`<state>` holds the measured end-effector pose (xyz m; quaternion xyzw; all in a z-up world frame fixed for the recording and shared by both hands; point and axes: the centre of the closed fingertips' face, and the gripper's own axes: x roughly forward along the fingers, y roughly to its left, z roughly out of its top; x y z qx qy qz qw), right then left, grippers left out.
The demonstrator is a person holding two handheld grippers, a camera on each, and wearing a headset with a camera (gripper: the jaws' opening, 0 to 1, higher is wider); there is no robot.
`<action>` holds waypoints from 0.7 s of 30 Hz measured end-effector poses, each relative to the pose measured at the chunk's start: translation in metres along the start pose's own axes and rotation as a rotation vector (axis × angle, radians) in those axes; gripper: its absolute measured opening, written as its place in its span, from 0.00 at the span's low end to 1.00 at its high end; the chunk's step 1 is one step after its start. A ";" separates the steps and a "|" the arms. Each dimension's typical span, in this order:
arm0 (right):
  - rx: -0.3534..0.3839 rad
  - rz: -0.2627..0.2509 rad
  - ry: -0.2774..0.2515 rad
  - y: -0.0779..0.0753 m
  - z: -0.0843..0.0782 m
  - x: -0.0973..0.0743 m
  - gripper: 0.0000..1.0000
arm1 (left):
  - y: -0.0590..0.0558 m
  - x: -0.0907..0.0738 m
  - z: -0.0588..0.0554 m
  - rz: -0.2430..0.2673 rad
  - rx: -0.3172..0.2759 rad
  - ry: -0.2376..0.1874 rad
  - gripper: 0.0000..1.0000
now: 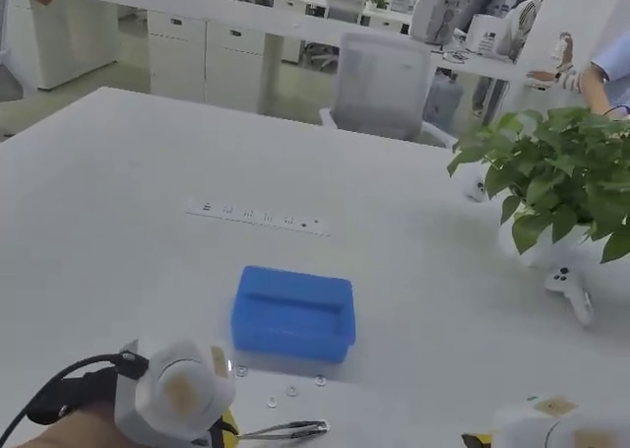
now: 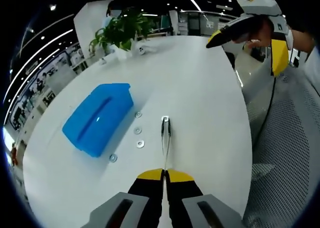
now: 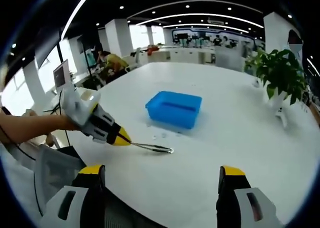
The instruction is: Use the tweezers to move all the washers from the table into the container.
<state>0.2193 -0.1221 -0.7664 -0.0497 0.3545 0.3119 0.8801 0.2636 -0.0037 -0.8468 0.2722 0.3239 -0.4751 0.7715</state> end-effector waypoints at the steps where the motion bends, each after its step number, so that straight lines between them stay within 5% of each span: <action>1: -0.014 0.022 0.001 0.006 0.000 0.001 0.87 | 0.001 -0.006 0.007 0.031 0.007 -0.032 0.00; 3: -0.066 0.063 0.037 0.017 -0.006 0.004 0.79 | -0.001 -0.013 0.009 0.044 -0.007 -0.039 0.00; 10: -0.314 0.074 0.089 0.033 -0.003 0.015 0.71 | -0.011 -0.039 0.030 0.097 -0.041 -0.109 0.00; 21: -0.320 0.201 0.027 0.070 0.007 0.027 0.50 | -0.043 -0.057 0.063 0.078 0.055 -0.152 0.00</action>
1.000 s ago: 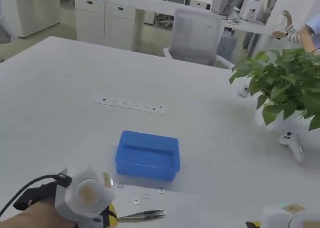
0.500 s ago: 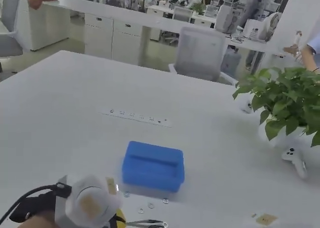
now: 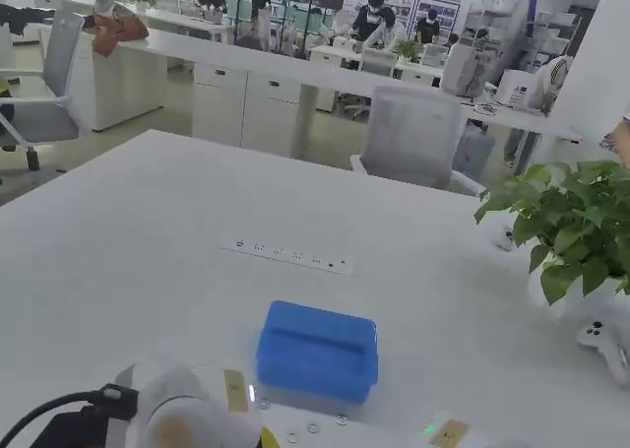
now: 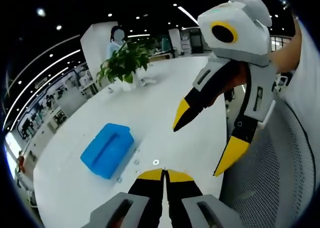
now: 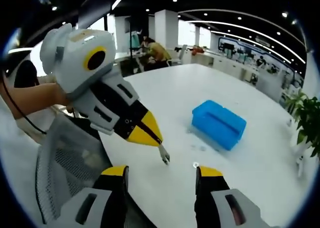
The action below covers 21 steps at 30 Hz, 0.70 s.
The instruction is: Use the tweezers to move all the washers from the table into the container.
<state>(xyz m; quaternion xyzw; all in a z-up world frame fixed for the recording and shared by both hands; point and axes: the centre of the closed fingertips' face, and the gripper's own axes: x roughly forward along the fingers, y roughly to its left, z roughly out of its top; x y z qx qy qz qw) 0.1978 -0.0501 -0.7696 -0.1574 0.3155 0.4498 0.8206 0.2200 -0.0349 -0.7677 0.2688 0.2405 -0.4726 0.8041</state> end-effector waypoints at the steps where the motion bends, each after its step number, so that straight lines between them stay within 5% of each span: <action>1: 0.001 0.006 -0.001 0.002 -0.001 0.001 0.49 | -0.002 0.000 0.001 -0.001 0.007 0.001 0.00; 7: -0.005 0.083 -0.009 0.016 -0.005 0.007 0.42 | -0.027 0.000 0.010 -0.068 -0.005 0.011 0.00; 13: -0.040 0.102 -0.009 0.020 -0.010 0.011 0.33 | -0.044 0.000 0.020 -0.097 0.030 -0.019 0.00; 21: -0.070 0.132 0.020 0.021 -0.017 0.021 0.23 | -0.045 0.003 0.019 -0.110 0.060 -0.017 0.00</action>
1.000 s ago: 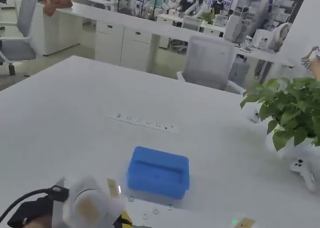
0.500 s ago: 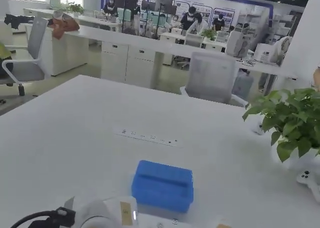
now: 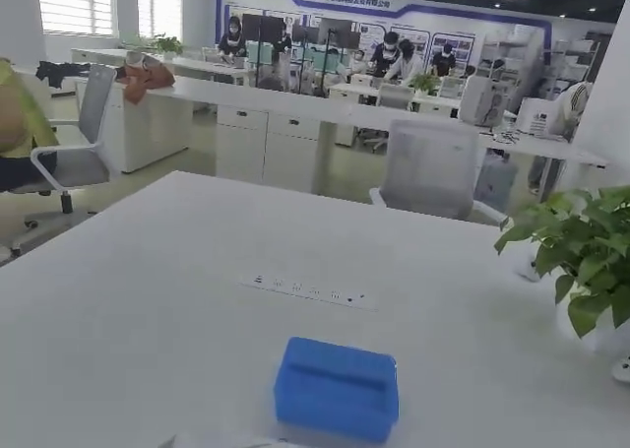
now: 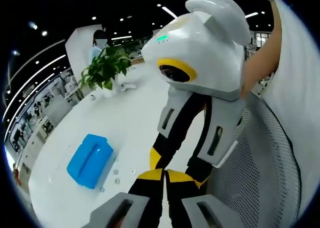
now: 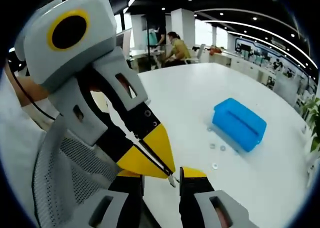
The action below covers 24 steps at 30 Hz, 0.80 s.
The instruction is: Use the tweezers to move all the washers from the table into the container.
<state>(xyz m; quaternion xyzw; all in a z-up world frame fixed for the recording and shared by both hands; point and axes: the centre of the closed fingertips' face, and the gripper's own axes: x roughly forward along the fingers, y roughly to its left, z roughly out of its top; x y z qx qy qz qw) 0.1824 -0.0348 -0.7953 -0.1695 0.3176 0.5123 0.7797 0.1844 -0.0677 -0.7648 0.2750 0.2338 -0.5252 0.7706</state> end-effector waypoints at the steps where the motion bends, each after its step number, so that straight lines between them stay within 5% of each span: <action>1: -0.003 0.002 0.003 0.000 -0.001 0.001 0.21 | 0.000 0.001 0.001 -0.002 0.000 -0.006 0.00; 24: 0.059 -0.017 0.016 -0.015 -0.015 0.010 0.07 | -0.005 0.003 -0.001 -0.009 -0.004 -0.014 0.00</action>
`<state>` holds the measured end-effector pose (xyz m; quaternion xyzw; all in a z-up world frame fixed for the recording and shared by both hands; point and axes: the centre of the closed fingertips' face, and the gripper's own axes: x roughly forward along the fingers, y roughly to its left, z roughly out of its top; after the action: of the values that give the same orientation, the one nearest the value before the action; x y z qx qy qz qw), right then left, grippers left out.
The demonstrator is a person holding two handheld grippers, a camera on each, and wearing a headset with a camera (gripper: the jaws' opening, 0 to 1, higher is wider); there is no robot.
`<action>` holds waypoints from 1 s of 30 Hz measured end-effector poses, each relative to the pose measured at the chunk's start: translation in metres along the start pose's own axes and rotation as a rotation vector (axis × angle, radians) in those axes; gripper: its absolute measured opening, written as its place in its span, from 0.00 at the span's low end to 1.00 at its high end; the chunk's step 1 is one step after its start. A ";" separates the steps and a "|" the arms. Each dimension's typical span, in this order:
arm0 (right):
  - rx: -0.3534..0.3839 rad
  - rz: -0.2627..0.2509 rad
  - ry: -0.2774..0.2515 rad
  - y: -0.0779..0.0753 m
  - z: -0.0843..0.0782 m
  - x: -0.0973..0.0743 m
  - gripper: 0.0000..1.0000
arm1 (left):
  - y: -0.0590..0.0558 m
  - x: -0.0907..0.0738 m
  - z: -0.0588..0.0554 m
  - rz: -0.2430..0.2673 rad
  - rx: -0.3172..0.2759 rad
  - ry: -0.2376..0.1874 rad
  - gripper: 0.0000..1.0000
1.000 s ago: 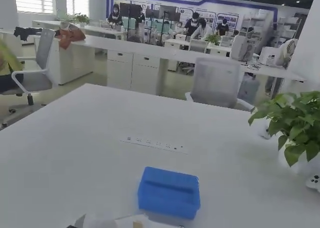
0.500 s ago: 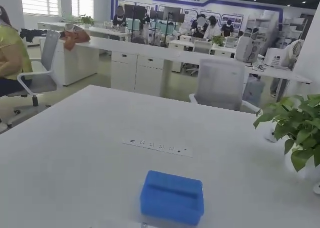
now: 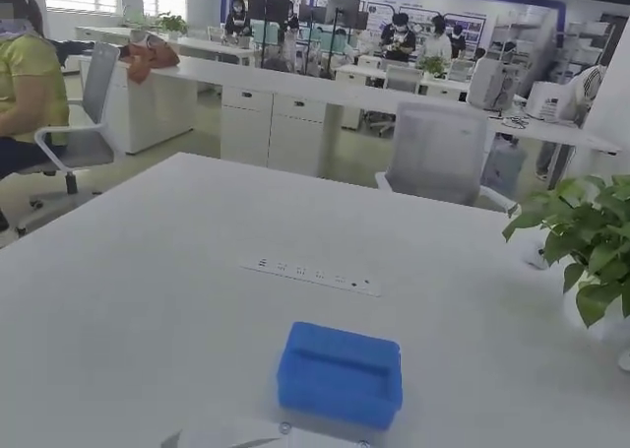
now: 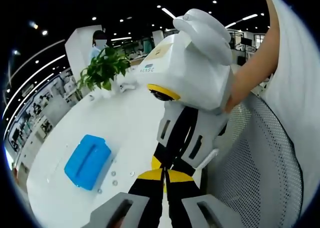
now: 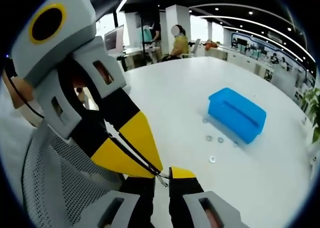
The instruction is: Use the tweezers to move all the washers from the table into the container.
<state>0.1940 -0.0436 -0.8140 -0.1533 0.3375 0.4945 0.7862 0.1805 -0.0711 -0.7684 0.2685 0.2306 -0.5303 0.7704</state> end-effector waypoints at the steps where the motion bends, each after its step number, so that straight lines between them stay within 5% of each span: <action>1: 0.004 0.001 -0.001 0.000 0.000 0.000 0.07 | 0.000 0.000 0.000 0.000 0.000 0.000 0.00; 10: -0.005 -0.014 0.006 -0.001 -0.002 -0.002 0.07 | -0.001 0.000 0.000 -0.010 0.011 0.000 0.00; 19: -0.167 -0.027 0.040 0.004 -0.006 -0.010 0.05 | -0.006 0.000 -0.001 -0.049 0.090 0.021 0.00; 25: -0.173 -0.025 0.042 0.003 -0.007 -0.008 0.04 | -0.009 0.004 0.002 -0.098 0.137 0.033 0.00; 30: -0.114 -0.025 0.028 -0.001 -0.005 -0.007 0.04 | -0.004 0.007 0.001 -0.050 0.118 0.037 0.00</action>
<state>0.1910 -0.0513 -0.8133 -0.2092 0.3179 0.5010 0.7773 0.1788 -0.0776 -0.7724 0.3172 0.2199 -0.5571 0.7353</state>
